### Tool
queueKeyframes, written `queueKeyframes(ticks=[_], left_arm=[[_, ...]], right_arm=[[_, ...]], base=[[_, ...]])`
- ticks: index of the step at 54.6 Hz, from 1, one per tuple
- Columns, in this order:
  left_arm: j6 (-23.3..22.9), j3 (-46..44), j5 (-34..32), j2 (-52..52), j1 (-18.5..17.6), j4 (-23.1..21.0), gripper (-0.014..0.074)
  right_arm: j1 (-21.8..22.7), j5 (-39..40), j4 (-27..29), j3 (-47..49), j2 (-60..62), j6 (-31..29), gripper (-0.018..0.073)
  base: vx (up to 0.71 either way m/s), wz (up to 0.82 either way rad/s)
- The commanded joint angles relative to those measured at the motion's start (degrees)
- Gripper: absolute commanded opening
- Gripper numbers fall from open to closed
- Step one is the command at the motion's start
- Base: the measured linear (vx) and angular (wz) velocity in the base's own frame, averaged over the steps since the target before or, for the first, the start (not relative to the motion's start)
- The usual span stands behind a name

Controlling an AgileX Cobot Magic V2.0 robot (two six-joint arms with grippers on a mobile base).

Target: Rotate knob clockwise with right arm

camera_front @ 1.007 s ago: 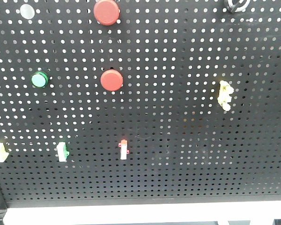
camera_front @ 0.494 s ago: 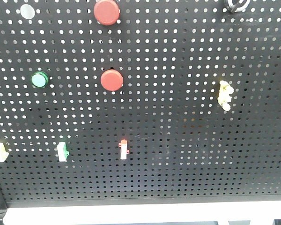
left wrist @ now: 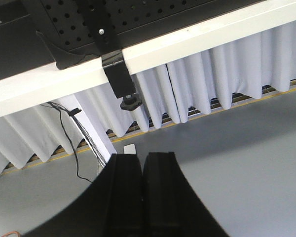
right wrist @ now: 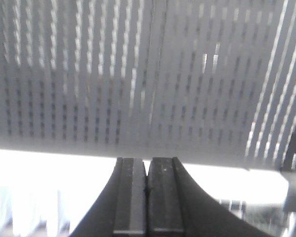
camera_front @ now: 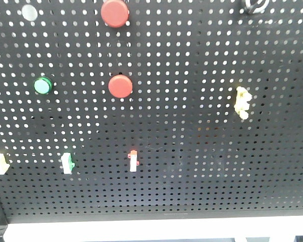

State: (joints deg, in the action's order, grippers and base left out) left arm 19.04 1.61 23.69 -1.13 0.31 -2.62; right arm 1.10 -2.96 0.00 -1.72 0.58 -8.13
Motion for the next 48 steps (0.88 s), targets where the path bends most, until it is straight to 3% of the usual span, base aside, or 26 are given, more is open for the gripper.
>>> queueKeyframes(ticks=[1, 48], left_arm=[[-0.15, 1.2, -4.82, -0.51, -0.08, -0.32, -0.0006], [-0.15, 1.2, -4.82, -0.51, -0.08, -0.32, -0.0006]], right_arm=[[0.37, 2.96, 0.0, -0.75, 0.64, -0.93, -0.0012], [0.37, 2.33, 0.38, -0.75, 0.57, -0.88, -0.0012]], base=[[0.0, 0.0], [0.0, 0.0]])
